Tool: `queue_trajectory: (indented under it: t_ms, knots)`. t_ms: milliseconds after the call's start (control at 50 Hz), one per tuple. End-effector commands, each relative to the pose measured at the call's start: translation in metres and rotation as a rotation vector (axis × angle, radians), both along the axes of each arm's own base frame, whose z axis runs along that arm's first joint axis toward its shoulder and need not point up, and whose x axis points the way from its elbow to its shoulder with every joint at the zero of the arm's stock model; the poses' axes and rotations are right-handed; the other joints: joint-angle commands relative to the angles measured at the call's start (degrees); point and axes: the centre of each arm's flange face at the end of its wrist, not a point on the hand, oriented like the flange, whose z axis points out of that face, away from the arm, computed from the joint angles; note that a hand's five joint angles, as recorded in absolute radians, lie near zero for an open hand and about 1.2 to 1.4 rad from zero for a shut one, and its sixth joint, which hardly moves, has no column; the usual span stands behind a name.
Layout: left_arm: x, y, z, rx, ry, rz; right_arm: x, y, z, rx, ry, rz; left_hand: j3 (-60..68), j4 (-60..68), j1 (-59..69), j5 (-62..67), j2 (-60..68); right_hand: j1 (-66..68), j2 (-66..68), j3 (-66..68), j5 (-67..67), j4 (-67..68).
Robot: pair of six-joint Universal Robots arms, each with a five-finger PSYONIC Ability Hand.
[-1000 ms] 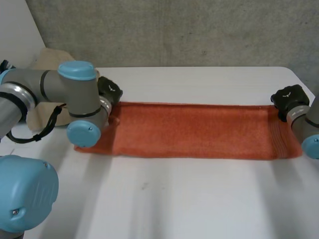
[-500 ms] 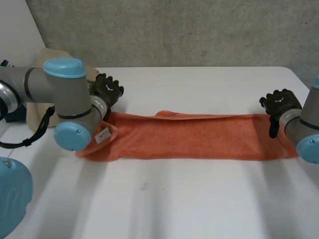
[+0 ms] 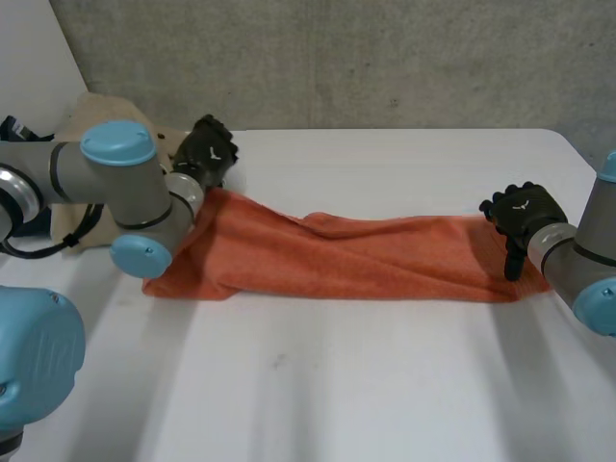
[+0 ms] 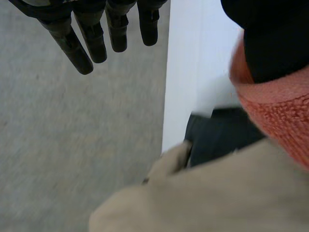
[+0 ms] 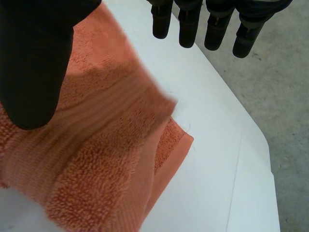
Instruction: Fold the laundry.
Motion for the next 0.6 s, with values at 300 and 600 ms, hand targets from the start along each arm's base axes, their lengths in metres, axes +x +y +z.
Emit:
queue_trajectory:
  t_ms: [300, 600]
  knots:
    - [0.01, 0.035, 0.001, 0.308, 0.16, 0.079, -0.003, -0.003, -0.007, 0.025, -0.013, 0.013, -1.9, -1.5, -0.9, -2.8, -1.9, -2.7, -1.9, -2.0, -2.7, -1.9]
    - [0.012, 0.008, 0.002, 0.091, 0.01, 0.041, 0.004, 0.004, -0.007, 0.038, -0.01, 0.035, -1.9, -1.5, -0.9, -2.8, -1.9, -2.7, -1.9, -2.0, -2.7, -1.9]
